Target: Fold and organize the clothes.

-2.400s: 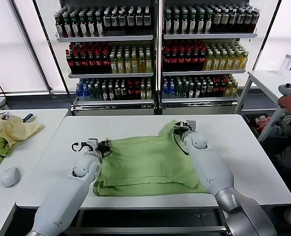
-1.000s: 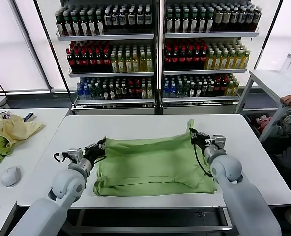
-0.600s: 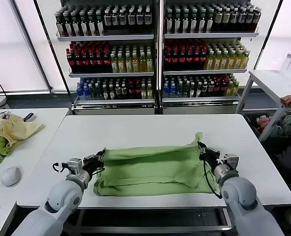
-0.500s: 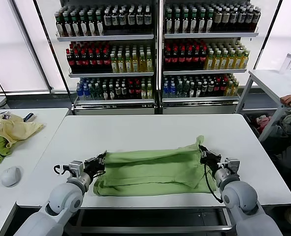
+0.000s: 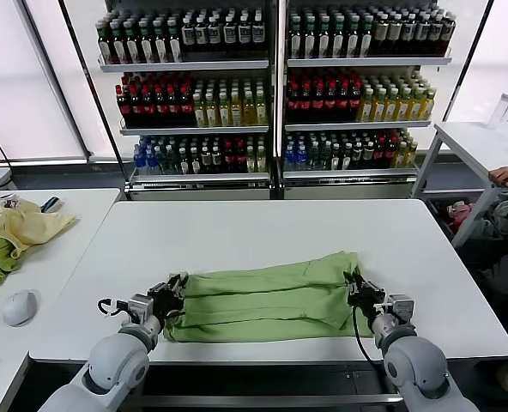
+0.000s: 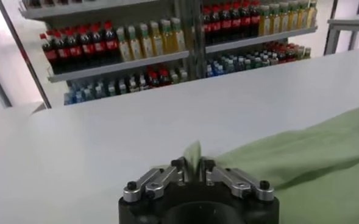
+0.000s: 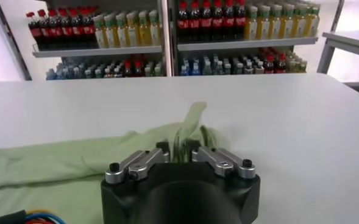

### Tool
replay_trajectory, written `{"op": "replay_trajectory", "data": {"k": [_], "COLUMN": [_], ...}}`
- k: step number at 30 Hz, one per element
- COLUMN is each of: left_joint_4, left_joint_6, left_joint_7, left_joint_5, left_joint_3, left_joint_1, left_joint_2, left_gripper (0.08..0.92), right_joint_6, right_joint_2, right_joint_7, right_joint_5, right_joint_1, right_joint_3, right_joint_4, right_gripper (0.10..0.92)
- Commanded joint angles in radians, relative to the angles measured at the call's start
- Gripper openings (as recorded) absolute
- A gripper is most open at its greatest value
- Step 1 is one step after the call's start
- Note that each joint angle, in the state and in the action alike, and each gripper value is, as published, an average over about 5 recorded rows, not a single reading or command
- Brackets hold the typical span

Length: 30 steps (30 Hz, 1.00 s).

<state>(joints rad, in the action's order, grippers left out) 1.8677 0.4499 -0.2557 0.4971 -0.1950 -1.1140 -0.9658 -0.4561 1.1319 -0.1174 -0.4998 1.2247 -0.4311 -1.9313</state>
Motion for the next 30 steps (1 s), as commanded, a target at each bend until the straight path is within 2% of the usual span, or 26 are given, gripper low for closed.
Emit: {"op": "replay_trajectory", "data": {"k": [1,5,12,17,24,27,30], "left_joint_4": [0.131,0.095,0.017,-0.029,-0.053,-0.073,-0.087], "left_joint_6": [-0.038,-0.062,-0.068,-0.06,-0.069,-0.079,-0.082], "left_joint_7": [-0.114,-0.14,-0.168,-0.174,-0.166,-0.156,-0.143], "left_joint_5": [-0.173,-0.233,-0.285,-0.291,-0.272,-0.25,-0.211], "left_joint_3": [-0.085,-0.087,-0.082,-0.08,-0.077,-0.081,-0.087], "left_joint_1": [-0.152,-0.206,-0.194,-0.173,-0.182,-0.173,-0.162], "left_joint_2": [-0.134,-0.212,-0.307,-0.34,-0.362,-0.365,-0.364], "left_gripper": [0.381,0.493,0.684,0.802,0.817,0.766,0.68], "right_joint_6": [0.012,0.021,0.026,0.028,0.031,0.032,0.032], "right_joint_2": [0.003,0.003,0.008,0.006,0.002,0.0,0.0], "right_joint_7": [-0.004,-0.008,-0.008,-0.009,-0.01,-0.01,-0.01], "right_joint_5": [0.031,0.044,0.055,0.052,0.043,0.038,0.035], "right_joint_1": [0.082,0.103,0.109,0.106,0.103,0.101,0.099], "right_joint_3": [-0.026,-0.029,-0.019,-0.018,-0.02,-0.019,-0.017], "right_joint_4": [-0.095,-0.113,-0.119,-0.117,-0.117,-0.114,-0.114], "right_gripper": [0.479,0.591,0.775,0.821,0.823,0.823,0.823]}}
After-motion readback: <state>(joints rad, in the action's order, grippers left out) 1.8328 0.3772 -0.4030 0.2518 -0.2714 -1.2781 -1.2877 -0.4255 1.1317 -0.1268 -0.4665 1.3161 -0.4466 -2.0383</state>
